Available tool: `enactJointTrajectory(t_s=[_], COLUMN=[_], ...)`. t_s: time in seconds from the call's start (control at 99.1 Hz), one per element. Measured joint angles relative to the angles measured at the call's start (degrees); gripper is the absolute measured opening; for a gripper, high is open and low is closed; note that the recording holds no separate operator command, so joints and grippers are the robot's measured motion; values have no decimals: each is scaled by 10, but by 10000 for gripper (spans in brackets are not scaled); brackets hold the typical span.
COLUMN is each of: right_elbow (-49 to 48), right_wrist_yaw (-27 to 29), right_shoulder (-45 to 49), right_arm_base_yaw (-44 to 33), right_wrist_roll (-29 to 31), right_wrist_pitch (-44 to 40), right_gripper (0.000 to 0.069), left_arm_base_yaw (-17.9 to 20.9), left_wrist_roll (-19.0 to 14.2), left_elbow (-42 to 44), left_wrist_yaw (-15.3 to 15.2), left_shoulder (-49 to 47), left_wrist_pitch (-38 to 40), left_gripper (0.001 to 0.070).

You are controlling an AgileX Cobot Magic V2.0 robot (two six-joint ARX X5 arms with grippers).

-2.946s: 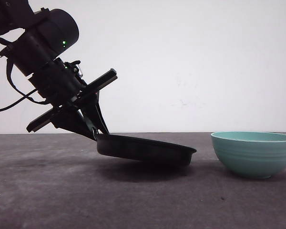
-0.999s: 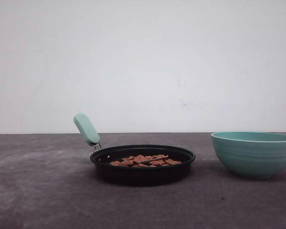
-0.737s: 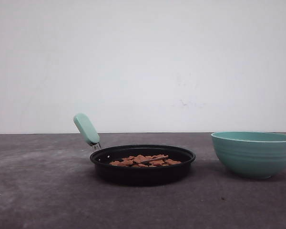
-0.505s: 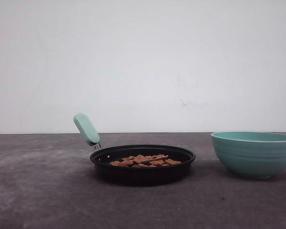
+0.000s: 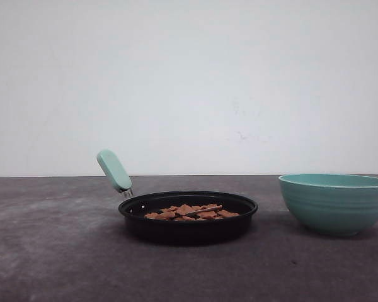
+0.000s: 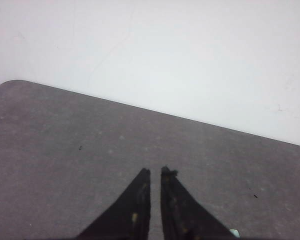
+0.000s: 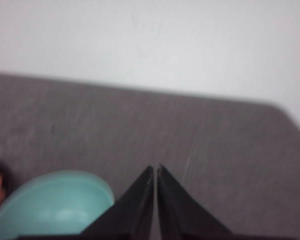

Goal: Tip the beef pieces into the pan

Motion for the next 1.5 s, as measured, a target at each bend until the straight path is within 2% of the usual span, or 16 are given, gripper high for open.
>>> enactJointTrajectory(t_s=[0.151, 0.333, 1.342, 1.503], right_elbow=[-56, -62, -63, -63], right_wrist_yaw=[-37, -15, -15, -15], right_shoulder=[8, 3, 3, 3], right_arm_base_yaw=[-5, -7, -11, -11], right_wrist_roll=[14, 13, 13, 13], right_wrist_pitch=[27, 32, 36, 36], right_gripper=[10, 10, 10, 10], left_arm_base_yaw=[0, 0, 0, 21], left_wrist_roll=[0, 0, 0, 31], left_elbow=[0, 0, 0, 0], left_wrist_yaw=[0, 1, 2, 6], left_shoulder=[-3, -4, -5, -29], left_wrist_pitch=[1, 2, 1, 0], left_gripper=[12, 12, 12, 12])
